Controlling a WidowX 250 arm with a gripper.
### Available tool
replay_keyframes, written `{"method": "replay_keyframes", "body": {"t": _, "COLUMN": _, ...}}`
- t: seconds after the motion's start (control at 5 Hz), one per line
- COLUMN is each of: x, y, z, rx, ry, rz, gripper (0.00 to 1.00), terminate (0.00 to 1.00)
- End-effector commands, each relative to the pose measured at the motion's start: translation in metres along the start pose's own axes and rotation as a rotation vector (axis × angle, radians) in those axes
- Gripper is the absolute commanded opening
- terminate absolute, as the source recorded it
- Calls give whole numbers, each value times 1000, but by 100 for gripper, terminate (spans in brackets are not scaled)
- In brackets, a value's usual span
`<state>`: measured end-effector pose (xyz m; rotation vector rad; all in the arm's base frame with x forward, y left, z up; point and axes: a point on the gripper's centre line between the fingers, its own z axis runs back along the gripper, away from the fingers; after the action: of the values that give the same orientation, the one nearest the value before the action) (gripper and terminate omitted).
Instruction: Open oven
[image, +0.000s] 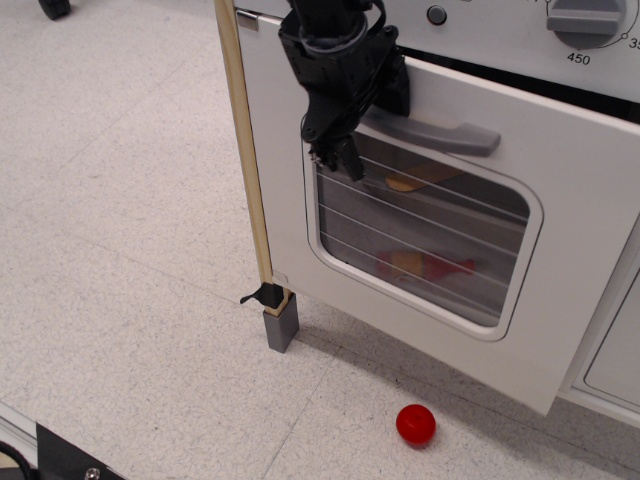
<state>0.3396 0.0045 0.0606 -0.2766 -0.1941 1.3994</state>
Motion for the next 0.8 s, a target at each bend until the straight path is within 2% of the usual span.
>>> {"method": "replay_keyframes", "body": {"t": 0.0, "x": 28, "y": 34, "z": 23, "rx": 30, "ry": -9, "rz": -84, "gripper": 100, "terminate": 0}}
{"method": "replay_keyframes", "body": {"t": 0.4, "x": 46, "y": 55, "z": 33, "rx": 60, "ry": -23, "rz": -225, "gripper": 100, "terminate": 0}}
{"method": "replay_keyframes", "body": {"t": 0.6, "x": 40, "y": 47, "z": 41, "rx": 90, "ry": 18, "rz": -311, "gripper": 100, "terminate": 0}}
